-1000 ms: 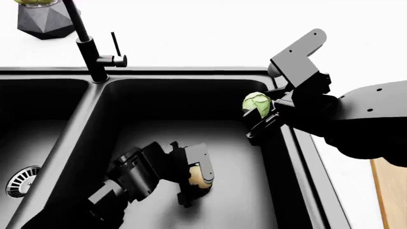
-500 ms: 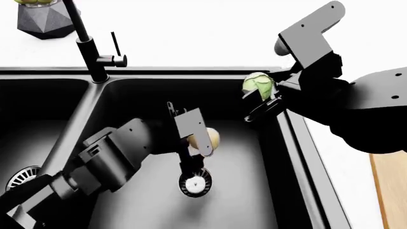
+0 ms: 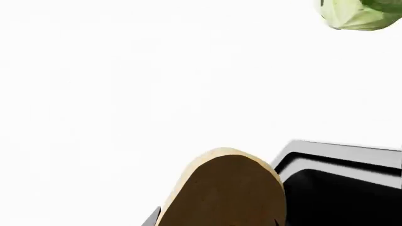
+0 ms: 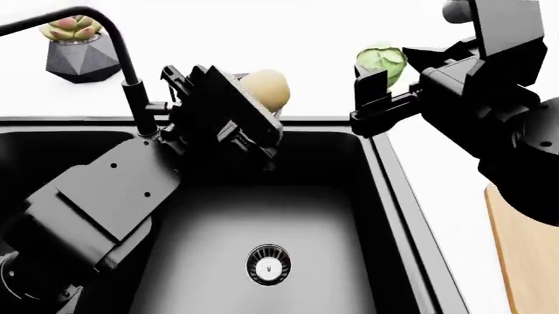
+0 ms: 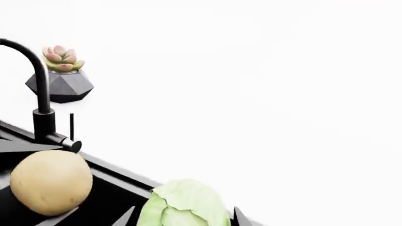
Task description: Pick the vegetables from the sink and place them on the cutting board.
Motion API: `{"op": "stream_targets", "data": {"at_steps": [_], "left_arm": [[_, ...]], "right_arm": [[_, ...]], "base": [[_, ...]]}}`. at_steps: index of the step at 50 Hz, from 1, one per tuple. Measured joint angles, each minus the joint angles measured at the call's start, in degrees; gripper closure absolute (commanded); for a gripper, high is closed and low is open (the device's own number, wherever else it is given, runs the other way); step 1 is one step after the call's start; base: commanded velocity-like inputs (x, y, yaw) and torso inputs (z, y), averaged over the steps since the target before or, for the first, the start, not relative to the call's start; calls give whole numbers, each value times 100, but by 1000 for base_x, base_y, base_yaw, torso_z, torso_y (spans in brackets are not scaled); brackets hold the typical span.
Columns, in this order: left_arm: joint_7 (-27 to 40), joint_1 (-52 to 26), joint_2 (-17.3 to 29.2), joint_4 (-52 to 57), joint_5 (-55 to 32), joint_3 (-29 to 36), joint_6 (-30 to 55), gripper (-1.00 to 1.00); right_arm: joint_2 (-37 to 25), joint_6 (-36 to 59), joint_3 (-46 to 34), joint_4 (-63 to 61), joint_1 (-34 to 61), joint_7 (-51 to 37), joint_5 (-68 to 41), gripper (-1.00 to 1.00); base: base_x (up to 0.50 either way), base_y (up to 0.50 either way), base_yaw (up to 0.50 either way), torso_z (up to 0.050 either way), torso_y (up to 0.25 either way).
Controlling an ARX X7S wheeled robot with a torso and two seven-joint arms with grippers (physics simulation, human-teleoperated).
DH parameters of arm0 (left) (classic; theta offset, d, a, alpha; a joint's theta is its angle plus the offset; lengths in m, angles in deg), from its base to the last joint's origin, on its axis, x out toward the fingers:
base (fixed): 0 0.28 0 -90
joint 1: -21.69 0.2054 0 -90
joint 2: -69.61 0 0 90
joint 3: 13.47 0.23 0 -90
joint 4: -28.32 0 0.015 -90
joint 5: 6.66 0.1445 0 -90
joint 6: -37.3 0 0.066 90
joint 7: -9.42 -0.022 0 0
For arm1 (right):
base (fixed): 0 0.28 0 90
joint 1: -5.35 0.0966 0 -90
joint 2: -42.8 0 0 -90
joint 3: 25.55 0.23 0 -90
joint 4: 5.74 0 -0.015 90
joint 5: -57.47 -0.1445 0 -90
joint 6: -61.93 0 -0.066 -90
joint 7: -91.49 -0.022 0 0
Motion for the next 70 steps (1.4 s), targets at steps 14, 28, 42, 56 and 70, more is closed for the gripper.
{"op": "stream_targets", "data": {"at_steps": [14,28,42,56,70], "left_arm": [[1133,662,152,1397,-369,-945,379,100],[1598,1122,126,2076,-597,-1242,490,100],[1825,1173,-19,2184,-524,-1169,475,100],[2019,1144,-140,2145,-453,-1214,435,100],[2125,1139,-187,2120,-443,-1226,457,100]], "right_arm": [[-205,-523,388,-835,-449,-540,-170,100],[-298,-881,618,-1403,-732,-766,-280,100],[-419,-1140,819,-1588,-1016,-720,-207,100],[-478,-1264,904,-1618,-1162,-680,-190,100],[-499,-1320,935,-1636,-1211,-675,-214,100]], "base": [[-297,0,0,0,250],[-333,-71,0,0,18],[-11,-500,0,0,0],[0,-500,0,0,0],[0,-500,0,0,1]]}}
